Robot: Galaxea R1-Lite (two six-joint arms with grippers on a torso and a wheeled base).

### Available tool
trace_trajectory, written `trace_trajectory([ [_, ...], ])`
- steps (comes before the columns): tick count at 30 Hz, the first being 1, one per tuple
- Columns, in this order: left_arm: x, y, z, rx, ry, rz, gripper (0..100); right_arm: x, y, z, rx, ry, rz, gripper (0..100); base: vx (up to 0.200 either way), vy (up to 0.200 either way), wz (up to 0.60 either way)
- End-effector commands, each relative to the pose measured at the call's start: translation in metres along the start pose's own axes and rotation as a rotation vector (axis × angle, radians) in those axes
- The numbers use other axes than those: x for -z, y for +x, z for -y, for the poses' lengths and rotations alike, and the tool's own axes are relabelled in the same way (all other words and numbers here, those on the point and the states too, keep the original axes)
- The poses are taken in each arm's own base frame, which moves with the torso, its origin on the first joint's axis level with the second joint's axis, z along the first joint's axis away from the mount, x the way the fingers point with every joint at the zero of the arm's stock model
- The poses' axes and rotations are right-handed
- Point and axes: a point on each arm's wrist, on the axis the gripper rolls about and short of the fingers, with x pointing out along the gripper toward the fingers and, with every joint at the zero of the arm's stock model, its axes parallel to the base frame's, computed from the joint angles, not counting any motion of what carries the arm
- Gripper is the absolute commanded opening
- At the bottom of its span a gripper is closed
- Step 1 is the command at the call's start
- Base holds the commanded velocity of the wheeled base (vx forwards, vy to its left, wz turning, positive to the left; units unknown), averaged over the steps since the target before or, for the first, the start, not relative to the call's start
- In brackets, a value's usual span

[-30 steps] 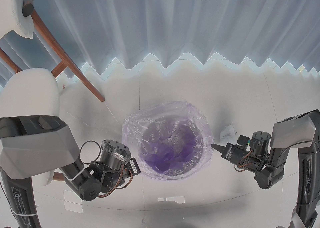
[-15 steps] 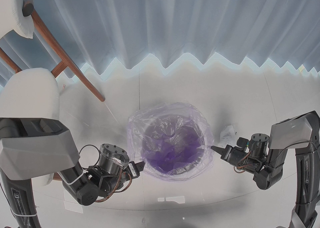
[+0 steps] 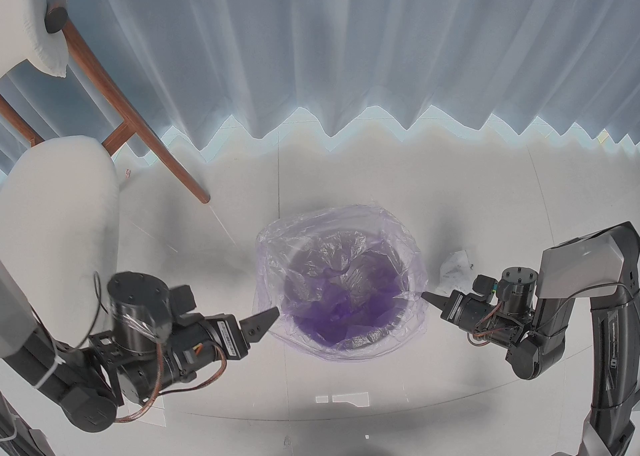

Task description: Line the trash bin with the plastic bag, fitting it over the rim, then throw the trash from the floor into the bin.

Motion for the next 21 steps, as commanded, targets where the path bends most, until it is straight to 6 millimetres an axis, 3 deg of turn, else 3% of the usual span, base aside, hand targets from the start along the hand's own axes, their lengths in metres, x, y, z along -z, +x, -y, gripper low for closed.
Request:
trace_trajectory([
  [1, -0.047, 0.017, -0.011, 0.061, -0.026, 0.117, 100, 0.001, 0.002, -0.003, -0.016, -0.033, 0.003, 0, 0.0, 0.0, 0.0],
  [6, -0.049, 0.062, -0.037, 0.064, -0.091, 0.057, 100, 0.001, 0.002, -0.003, -0.016, -0.035, 0.004, 0, 0.0, 0.0, 0.0],
  [9, -0.047, 0.075, -0.046, 0.052, -0.101, 0.041, 100, 0.001, 0.002, -0.004, -0.016, -0.036, 0.006, 0, 0.0, 0.0, 0.0],
  [10, -0.045, 0.089, -0.053, 0.041, -0.106, 0.035, 100, 0.001, 0.002, -0.004, -0.011, -0.036, 0.01, 0, 0.0, 0.0, 0.0],
  [12, -0.045, 0.095, -0.054, 0.039, -0.107, 0.036, 100, 0.001, 0.002, -0.004, -0.01, -0.036, 0.011, 0, 0.0, 0.0, 0.0],
  [13, -0.047, 0.11, -0.055, 0.046, -0.105, 0.048, 100, 0.001, 0.002, -0.004, -0.01, -0.036, 0.013, 0, 0.0, 0.0, 0.0],
  [16, -0.054, 0.128, -0.052, 0.065, -0.097, 0.086, 100, 0.001, 0.002, -0.004, -0.009, -0.036, 0.012, 0, 0.0, 0.0, 0.0],
  [21, -0.06, 0.143, -0.049, 0.075, -0.09, 0.117, 100, 0.001, 0.002, -0.003, -0.006, -0.036, 0.014, 0, 0.0, 0.0, 0.0],
])
